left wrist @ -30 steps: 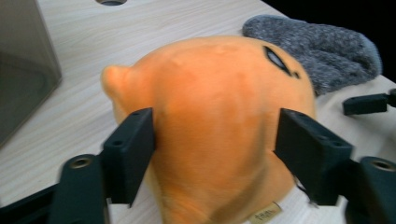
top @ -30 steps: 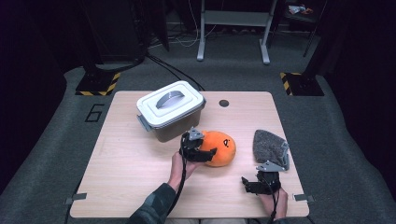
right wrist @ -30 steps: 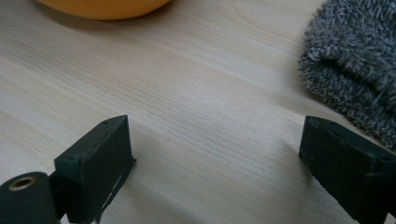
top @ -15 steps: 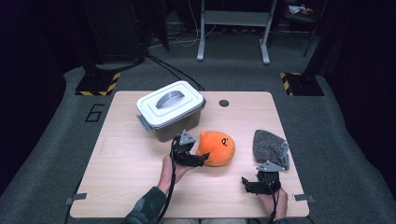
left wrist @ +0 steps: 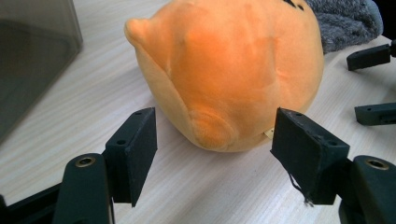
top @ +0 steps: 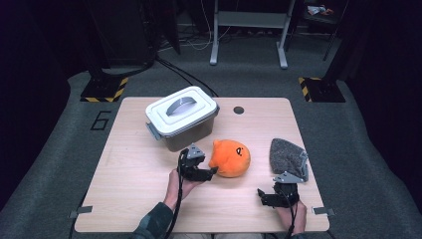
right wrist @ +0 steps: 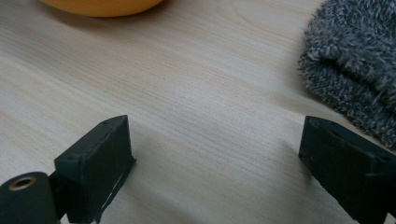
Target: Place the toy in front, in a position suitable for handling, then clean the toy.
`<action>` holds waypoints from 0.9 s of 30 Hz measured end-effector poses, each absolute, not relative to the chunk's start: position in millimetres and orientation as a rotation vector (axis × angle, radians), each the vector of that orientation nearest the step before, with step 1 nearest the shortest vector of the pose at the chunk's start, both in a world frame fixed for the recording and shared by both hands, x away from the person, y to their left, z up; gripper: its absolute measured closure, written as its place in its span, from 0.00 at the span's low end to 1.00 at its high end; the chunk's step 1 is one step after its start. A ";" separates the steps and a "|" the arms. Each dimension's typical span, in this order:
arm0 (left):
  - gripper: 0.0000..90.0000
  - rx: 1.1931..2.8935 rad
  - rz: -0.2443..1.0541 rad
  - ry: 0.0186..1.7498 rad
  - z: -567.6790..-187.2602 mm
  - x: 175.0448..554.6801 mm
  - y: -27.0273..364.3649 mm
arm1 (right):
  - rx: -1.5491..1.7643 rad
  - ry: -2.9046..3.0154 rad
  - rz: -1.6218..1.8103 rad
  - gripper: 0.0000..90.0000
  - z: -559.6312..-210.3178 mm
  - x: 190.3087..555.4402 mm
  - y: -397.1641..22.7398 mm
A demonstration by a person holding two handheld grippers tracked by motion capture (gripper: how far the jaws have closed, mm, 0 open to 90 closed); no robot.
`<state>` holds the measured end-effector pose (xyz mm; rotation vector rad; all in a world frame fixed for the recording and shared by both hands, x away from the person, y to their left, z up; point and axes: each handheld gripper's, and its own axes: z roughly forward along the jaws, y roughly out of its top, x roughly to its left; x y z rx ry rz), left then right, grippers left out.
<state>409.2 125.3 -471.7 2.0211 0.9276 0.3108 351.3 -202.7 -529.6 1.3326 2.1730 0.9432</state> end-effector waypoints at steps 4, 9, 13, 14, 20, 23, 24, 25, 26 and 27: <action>0.45 2.028 0.303 0.942 -474.8 409.8 124.4 | 1.333 2.176 0.942 0.09 -529.5 351.3 -202.8; 0.60 2.052 0.304 0.936 -478.8 410.3 121.4 | 1.333 2.177 0.942 0.09 -529.4 351.3 -202.8; 0.71 2.056 0.310 0.938 -480.8 409.8 119.3 | 1.333 2.172 0.943 0.09 -529.6 351.2 -202.6; 0.74 2.058 0.307 0.940 -481.1 409.9 118.9 | 1.332 2.173 0.943 0.09 -529.6 351.3 -202.7; 0.85 2.045 0.304 0.952 -481.2 408.6 118.9 | 1.332 2.173 0.943 0.09 -529.6 351.3 -202.8; 0.87 2.040 0.301 0.947 -481.7 407.6 118.6 | 1.331 2.174 0.939 0.09 -529.5 351.4 -203.2; 0.87 2.042 0.304 0.943 -481.4 407.7 118.9 | 1.331 2.174 0.939 0.09 -529.5 351.4 -203.2; 0.87 2.038 0.304 0.947 -481.4 407.4 118.5 | 1.330 2.179 0.937 0.10 -529.2 351.5 -203.4; 0.87 2.034 0.305 0.949 -481.3 407.3 118.0 | 1.332 2.176 0.939 0.10 -529.2 351.7 -203.3; 0.87 2.032 0.308 0.946 -481.2 407.0 117.7 | 1.335 2.176 0.937 0.10 -529.1 351.8 -203.2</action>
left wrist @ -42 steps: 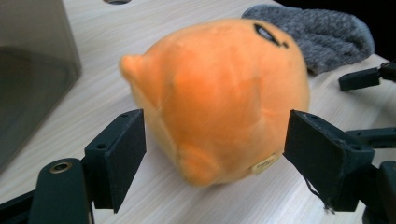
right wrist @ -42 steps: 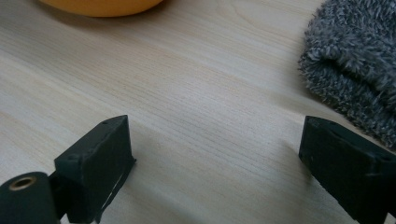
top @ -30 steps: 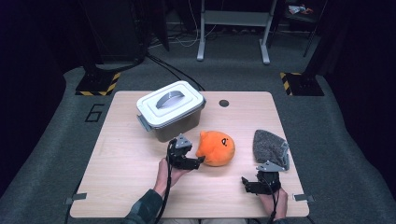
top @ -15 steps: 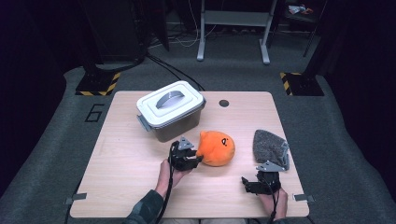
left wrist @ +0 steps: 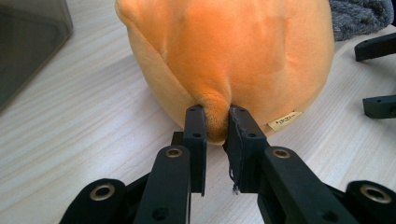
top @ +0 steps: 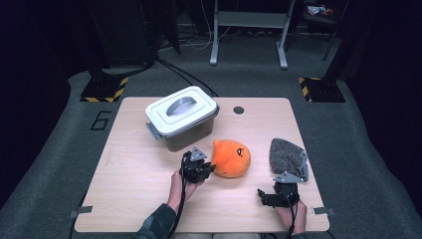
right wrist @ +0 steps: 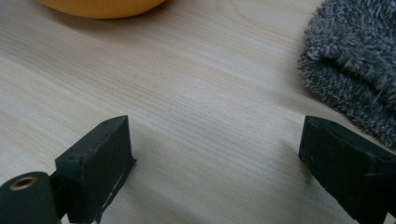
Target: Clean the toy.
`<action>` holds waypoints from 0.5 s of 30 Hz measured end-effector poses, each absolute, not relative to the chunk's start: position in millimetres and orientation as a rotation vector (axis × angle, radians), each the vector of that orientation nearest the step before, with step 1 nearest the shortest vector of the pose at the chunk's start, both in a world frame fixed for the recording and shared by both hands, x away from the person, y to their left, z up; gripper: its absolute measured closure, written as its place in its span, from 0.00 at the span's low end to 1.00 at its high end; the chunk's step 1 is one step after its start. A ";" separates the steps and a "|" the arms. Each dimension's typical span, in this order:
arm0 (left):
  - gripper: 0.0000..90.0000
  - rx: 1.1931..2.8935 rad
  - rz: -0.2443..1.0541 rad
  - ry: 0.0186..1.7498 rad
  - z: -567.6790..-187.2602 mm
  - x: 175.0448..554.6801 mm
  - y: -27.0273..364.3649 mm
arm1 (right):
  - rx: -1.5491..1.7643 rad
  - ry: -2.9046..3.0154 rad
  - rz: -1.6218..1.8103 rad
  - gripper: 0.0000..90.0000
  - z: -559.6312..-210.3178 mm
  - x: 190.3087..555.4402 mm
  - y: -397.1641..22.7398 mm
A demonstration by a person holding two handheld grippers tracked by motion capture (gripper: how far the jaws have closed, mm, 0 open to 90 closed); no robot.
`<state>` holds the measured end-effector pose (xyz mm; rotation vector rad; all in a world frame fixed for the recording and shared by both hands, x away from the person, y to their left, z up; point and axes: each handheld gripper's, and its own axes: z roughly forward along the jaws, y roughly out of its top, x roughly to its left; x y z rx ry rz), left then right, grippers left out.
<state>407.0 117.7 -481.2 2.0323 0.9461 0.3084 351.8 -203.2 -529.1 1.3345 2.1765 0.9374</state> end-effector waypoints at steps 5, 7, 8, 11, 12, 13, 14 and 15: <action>0.88 2.039 0.310 0.939 -480.0 405.3 115.9 | 1.370 2.182 0.964 0.10 -526.9 353.3 -205.0; 0.88 2.040 0.314 0.934 -480.0 405.0 115.9 | 1.362 2.180 0.967 0.10 -522.3 353.9 -206.3; 0.89 2.043 0.316 0.935 -479.8 404.8 115.8 | 1.348 2.160 0.982 0.11 -511.6 353.7 -207.6; 0.89 2.034 0.313 0.936 -480.4 404.2 115.3 | 1.329 2.117 0.991 0.11 -491.4 357.2 -210.8; 0.89 2.033 0.313 0.934 -480.5 404.0 115.3 | 1.329 2.117 0.991 0.11 -491.4 357.2 -210.8; 0.89 2.036 0.316 0.932 -480.4 403.7 115.4 | 1.332 2.103 0.988 0.11 -485.6 360.5 -212.5; 0.89 2.035 0.316 0.930 -480.4 403.4 115.3 | 1.332 2.092 0.979 0.11 -478.7 365.8 -215.8; 0.89 2.036 0.318 0.926 -480.6 403.1 115.3 | 1.326 2.085 0.969 0.11 -475.3 369.2 -218.4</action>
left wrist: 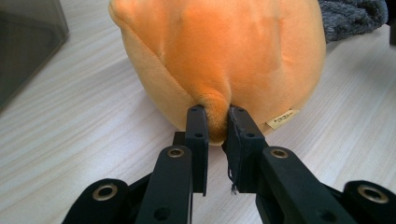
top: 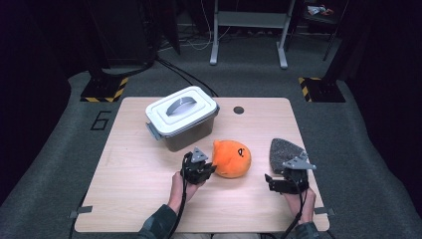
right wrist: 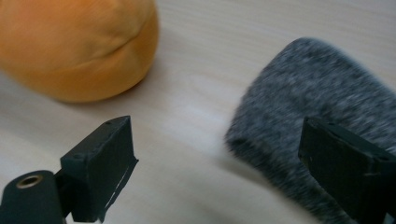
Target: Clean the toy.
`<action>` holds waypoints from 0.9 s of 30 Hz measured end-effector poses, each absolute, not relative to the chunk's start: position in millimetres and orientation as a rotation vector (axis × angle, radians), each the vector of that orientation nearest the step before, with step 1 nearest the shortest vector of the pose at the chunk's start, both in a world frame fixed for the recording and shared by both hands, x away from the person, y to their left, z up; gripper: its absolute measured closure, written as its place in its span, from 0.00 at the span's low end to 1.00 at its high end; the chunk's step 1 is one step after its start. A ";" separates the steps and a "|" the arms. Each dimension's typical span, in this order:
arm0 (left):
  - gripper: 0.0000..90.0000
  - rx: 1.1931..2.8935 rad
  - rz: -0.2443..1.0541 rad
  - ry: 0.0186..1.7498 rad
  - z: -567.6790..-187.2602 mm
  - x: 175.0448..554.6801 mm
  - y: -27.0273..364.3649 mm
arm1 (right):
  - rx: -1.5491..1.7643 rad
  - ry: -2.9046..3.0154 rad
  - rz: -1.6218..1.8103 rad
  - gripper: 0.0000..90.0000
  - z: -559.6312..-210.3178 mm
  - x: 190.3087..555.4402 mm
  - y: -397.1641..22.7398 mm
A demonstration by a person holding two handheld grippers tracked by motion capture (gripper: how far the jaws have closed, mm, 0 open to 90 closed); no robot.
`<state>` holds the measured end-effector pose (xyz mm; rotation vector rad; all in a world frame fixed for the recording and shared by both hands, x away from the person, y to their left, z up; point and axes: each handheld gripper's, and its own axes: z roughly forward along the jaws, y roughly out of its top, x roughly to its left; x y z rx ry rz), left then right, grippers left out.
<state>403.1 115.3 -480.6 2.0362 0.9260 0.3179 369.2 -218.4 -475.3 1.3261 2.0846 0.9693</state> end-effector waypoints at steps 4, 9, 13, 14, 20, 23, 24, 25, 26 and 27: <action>0.89 2.040 0.321 0.922 -481.4 402.4 116.2 | 1.370 2.062 0.926 0.10 -464.6 392.6 -230.9; 0.89 2.033 0.317 0.925 -482.0 402.5 116.3 | 1.475 2.057 0.873 0.09 -465.6 422.7 -245.0; 0.89 2.038 0.316 0.920 -481.3 402.5 115.9 | 1.542 2.060 0.821 0.06 -473.9 440.7 -248.4; 0.89 2.032 0.315 0.922 -481.5 402.3 115.5 | 1.553 2.051 0.787 0.04 -477.6 448.1 -248.4; 0.88 2.033 0.311 0.924 -481.0 402.2 115.3 | 1.589 2.077 0.768 0.06 -486.8 464.0 -250.1; 0.88 2.036 0.312 0.922 -480.2 402.4 114.9 | 1.626 2.090 0.750 0.11 -491.2 469.3 -250.1; 0.88 2.035 0.312 0.921 -480.1 402.1 114.7 | 1.630 2.089 0.744 0.15 -492.2 470.4 -250.7; 0.88 2.029 0.310 0.921 -480.4 401.7 114.2 | 1.643 2.100 0.725 0.19 -495.2 471.9 -251.8; 0.88 2.030 0.306 0.922 -480.3 401.4 114.0 | 1.667 2.100 0.714 0.22 -496.3 471.8 -251.6; 0.88 2.030 0.306 0.922 -480.3 401.4 114.0 | 1.667 2.100 0.714 0.22 -496.3 471.8 -251.6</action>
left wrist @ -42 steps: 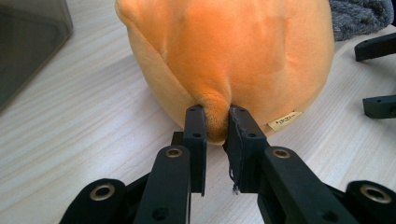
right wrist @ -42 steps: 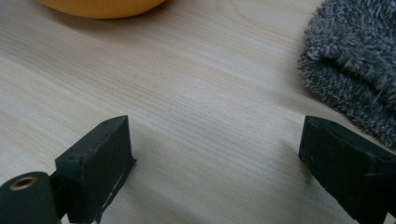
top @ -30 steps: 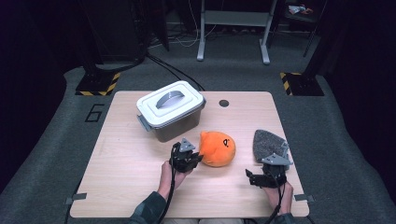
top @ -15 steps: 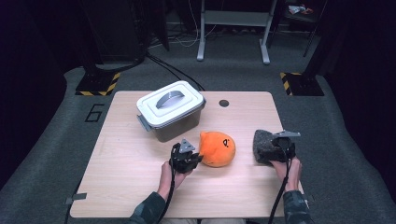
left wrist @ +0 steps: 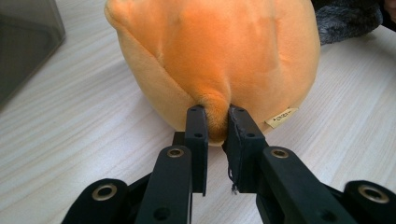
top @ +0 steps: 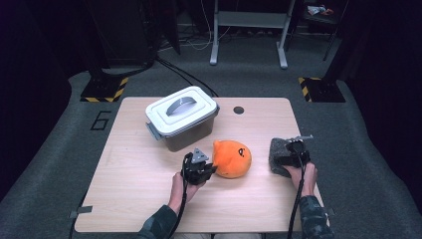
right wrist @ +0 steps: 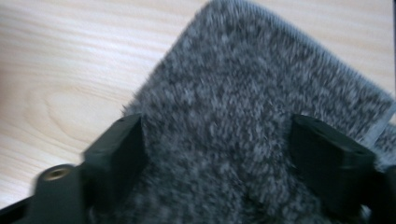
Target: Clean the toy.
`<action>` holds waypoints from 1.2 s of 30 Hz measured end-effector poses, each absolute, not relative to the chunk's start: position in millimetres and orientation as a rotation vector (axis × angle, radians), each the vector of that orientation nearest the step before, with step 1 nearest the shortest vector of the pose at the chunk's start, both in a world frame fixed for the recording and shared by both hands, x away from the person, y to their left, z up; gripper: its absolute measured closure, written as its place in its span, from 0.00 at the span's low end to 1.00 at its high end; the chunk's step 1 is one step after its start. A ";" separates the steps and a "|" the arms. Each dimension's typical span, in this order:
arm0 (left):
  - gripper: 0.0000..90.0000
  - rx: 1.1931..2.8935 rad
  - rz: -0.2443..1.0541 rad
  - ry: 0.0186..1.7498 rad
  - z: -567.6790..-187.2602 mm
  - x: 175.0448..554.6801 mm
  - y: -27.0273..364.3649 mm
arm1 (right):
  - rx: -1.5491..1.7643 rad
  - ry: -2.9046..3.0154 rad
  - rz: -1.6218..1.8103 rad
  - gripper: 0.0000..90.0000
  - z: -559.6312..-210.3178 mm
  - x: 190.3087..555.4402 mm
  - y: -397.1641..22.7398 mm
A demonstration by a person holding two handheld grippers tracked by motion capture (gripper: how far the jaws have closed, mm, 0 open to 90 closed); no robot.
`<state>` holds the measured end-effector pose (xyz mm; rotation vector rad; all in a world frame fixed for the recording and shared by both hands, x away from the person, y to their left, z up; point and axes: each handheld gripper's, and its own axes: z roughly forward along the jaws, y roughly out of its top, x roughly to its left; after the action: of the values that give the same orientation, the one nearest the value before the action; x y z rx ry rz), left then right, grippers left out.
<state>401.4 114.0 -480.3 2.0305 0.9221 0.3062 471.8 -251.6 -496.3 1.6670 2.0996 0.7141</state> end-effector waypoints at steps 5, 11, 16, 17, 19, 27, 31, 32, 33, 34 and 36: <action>0.88 2.026 0.316 0.925 -480.3 400.3 113.2 | 1.678 2.098 0.704 0.32 -504.1 470.5 -253.1; 0.88 2.027 0.322 0.921 -480.3 399.8 112.7 | 1.661 2.069 0.748 0.55 -505.7 464.1 -255.6; 0.88 2.027 0.309 0.925 -479.8 400.6 112.2 | 1.660 2.066 0.773 0.68 -505.2 462.3 -259.9; 0.88 2.025 0.309 0.925 -479.9 401.1 112.3 | 1.673 2.061 0.776 0.70 -504.9 461.9 -259.8; 0.88 2.025 0.312 0.923 -479.9 401.7 112.8 | 1.665 2.064 0.784 0.74 -505.0 461.7 -260.9; 0.88 2.014 0.306 0.927 -478.6 401.6 109.0 | 1.682 2.016 0.867 0.84 -501.4 455.7 -266.4; 0.89 1.996 0.291 0.938 -479.8 400.4 109.5 | 1.672 1.989 0.945 0.84 -491.3 447.8 -270.6; 0.89 1.992 0.292 0.940 -480.4 400.4 109.8 | 1.673 1.991 0.964 0.84 -488.6 445.7 -271.3; 0.89 1.991 0.295 0.934 -480.7 401.3 110.3 | 1.656 1.990 0.982 0.84 -484.7 444.2 -271.5; 0.89 1.990 0.288 0.934 -480.7 401.8 110.8 | 1.648 1.997 0.984 0.85 -478.9 443.0 -271.6; 0.89 1.999 0.282 0.933 -480.6 401.8 111.7 | 1.644 2.007 1.053 0.85 -468.3 440.5 -272.1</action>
<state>401.8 111.7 -480.6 1.9986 0.9329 0.2815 440.5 -272.1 -468.3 1.6437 2.0073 1.0529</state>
